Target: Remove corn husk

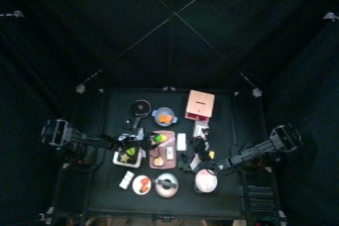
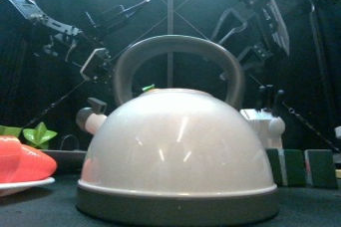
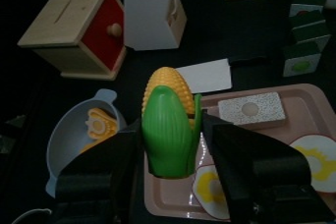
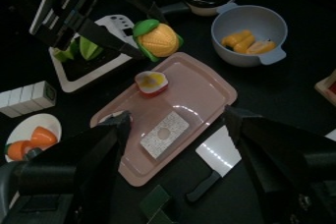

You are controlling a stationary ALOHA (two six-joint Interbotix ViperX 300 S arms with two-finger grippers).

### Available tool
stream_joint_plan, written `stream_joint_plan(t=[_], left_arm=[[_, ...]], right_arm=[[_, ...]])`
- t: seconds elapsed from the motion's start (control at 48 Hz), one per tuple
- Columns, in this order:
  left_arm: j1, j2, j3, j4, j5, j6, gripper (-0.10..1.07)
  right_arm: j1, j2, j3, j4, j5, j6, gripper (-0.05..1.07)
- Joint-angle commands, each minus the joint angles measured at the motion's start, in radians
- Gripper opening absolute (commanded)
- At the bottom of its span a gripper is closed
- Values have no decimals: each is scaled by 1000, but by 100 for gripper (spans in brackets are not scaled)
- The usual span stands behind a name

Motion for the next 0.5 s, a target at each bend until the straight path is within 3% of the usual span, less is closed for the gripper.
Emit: stream_joint_plan(t=[0.0, 0.062, 0.208, 0.354, 0.479], left_arm=[[-26, -35, -29, -3, 0, -43, 67], [-43, -67, -35, 6, 14, -110, 67], [-46, -216, -18, 71, 35, -359, 67], [-29, -341, 25, 242, 31, -615, 67], [-31, -399, 48, 453, -15, -844, 67]], right_arm=[[-11, -11, -40, -6, -14, 12, 104], [-21, -9, -51, -17, -28, 12, 104], [-35, 2, -77, -72, -54, 12, 104], [-37, 5, -100, -155, -75, 12, 104], [-37, 5, -127, -255, -83, 14, 104]])
